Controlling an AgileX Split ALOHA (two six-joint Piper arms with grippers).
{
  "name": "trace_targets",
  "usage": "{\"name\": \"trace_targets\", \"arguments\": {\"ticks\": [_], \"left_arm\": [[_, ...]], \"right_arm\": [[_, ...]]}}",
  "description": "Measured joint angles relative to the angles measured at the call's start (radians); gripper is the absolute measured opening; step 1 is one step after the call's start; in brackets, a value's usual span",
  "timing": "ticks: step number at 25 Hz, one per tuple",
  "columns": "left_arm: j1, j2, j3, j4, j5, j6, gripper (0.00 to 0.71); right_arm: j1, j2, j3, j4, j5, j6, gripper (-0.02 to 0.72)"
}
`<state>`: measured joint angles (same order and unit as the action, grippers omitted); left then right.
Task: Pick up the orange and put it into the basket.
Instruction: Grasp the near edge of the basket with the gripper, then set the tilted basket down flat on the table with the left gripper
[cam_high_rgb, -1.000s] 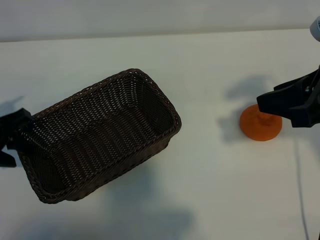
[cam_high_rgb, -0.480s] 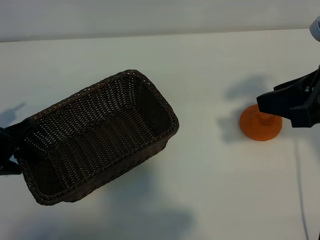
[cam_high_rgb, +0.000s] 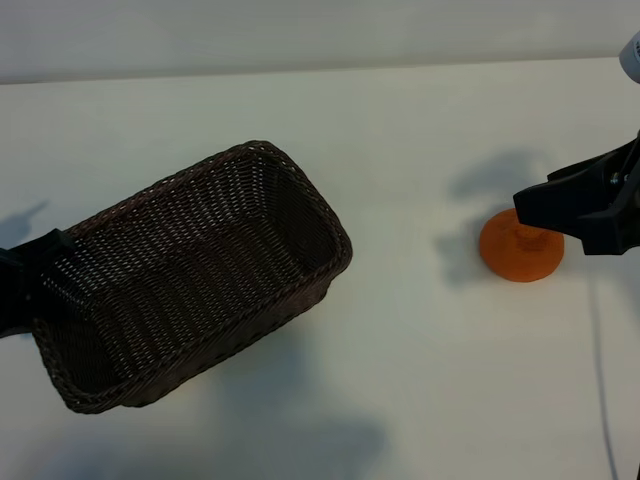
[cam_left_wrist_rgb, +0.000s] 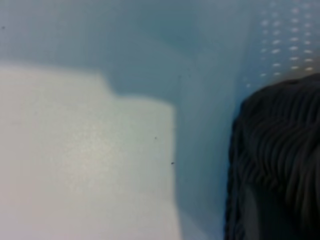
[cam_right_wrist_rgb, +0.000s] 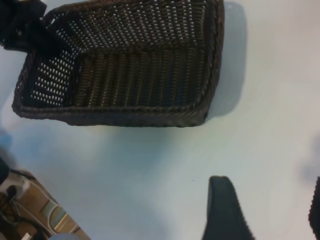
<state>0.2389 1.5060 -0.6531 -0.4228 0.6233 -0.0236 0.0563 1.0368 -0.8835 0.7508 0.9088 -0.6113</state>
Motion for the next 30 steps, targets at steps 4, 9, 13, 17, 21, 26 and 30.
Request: {"name": "trace_targets", "arguments": {"ticks": [4, 9, 13, 17, 21, 26, 30], "left_arm": [[0.0, 0.0, 0.0, -0.017, 0.0, 0.018, 0.153], [0.0, 0.0, 0.0, -0.029, 0.003, 0.033, 0.153], [0.0, 0.0, 0.0, -0.077, 0.02, 0.075, 0.153], [0.0, 0.003, -0.017, -0.145, 0.066, 0.151, 0.153], [0.0, 0.003, -0.065, -0.176, 0.12, 0.169, 0.153], [0.0, 0.004, -0.138, -0.187, 0.195, 0.168, 0.152], [0.0, 0.004, -0.206, -0.187, 0.272, 0.155, 0.152]], "right_arm": [[0.0, 0.0, 0.0, 0.0, 0.0, 0.0, 0.42], [0.0, 0.0, 0.0, 0.0, 0.001, 0.0, 0.42], [0.0, 0.0, 0.0, 0.0, 0.001, 0.0, 0.42], [0.0, 0.0, 0.0, 0.0, 0.003, 0.0, 0.42], [0.0, 0.0, 0.0, 0.0, 0.003, 0.0, 0.42], [0.0, 0.0, 0.0, 0.0, 0.004, 0.0, 0.42], [0.0, 0.0, 0.0, 0.0, 0.004, 0.0, 0.42]]}}
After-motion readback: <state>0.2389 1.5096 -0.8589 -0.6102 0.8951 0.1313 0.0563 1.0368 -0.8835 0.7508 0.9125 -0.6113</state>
